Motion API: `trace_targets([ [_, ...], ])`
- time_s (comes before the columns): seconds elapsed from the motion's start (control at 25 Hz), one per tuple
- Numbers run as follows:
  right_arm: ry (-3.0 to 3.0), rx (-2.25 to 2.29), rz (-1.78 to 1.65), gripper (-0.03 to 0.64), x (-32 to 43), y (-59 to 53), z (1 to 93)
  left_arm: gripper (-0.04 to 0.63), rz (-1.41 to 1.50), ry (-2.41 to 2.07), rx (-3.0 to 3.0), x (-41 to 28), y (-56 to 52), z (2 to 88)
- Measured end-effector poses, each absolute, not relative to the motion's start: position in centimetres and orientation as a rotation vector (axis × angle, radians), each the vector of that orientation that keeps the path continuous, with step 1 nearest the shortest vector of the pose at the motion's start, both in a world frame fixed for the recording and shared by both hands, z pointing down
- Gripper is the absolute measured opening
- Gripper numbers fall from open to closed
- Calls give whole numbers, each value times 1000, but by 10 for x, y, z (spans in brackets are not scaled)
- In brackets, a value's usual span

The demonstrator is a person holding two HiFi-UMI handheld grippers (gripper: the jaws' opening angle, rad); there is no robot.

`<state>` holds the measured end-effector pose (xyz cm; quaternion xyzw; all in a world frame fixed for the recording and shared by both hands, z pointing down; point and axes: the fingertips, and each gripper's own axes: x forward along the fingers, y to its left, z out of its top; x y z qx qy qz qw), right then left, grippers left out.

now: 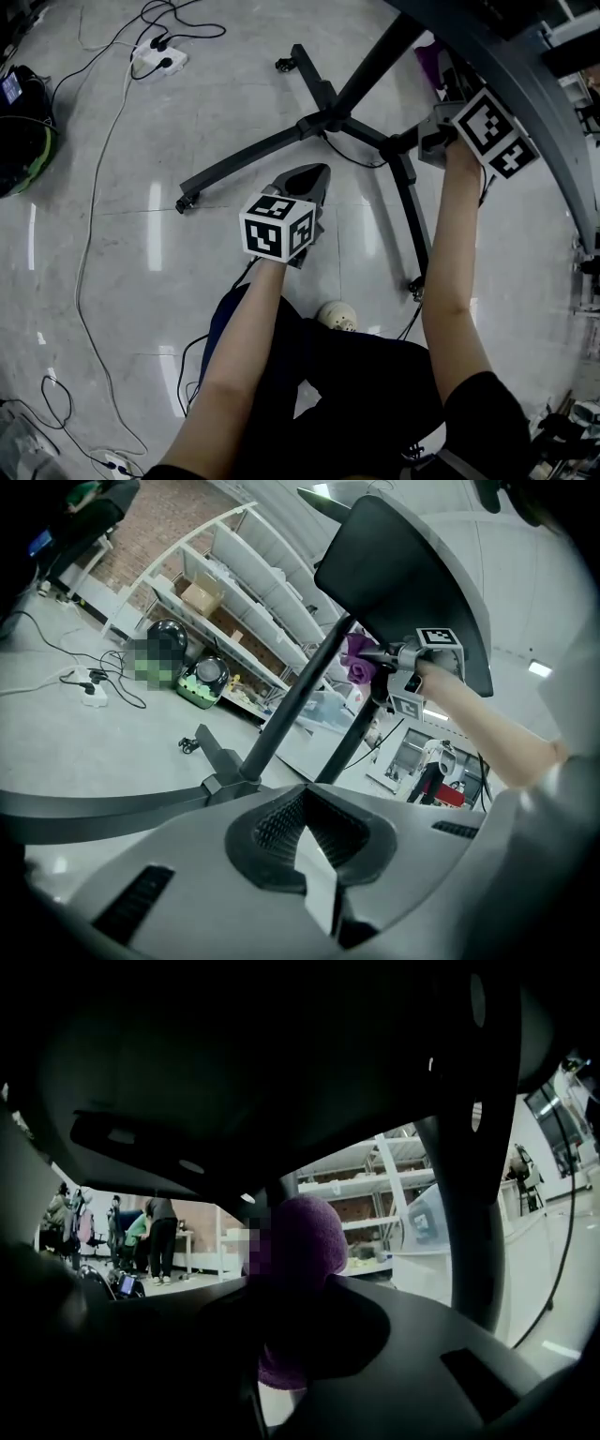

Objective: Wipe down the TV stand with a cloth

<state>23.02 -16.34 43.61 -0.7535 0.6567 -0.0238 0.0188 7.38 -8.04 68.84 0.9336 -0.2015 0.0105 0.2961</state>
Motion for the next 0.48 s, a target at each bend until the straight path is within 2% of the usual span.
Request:
trace_targets([
  [0.48,2042,-2330,-225,89,228,-195,478,6,57,-564,2488,69,-88,694],
])
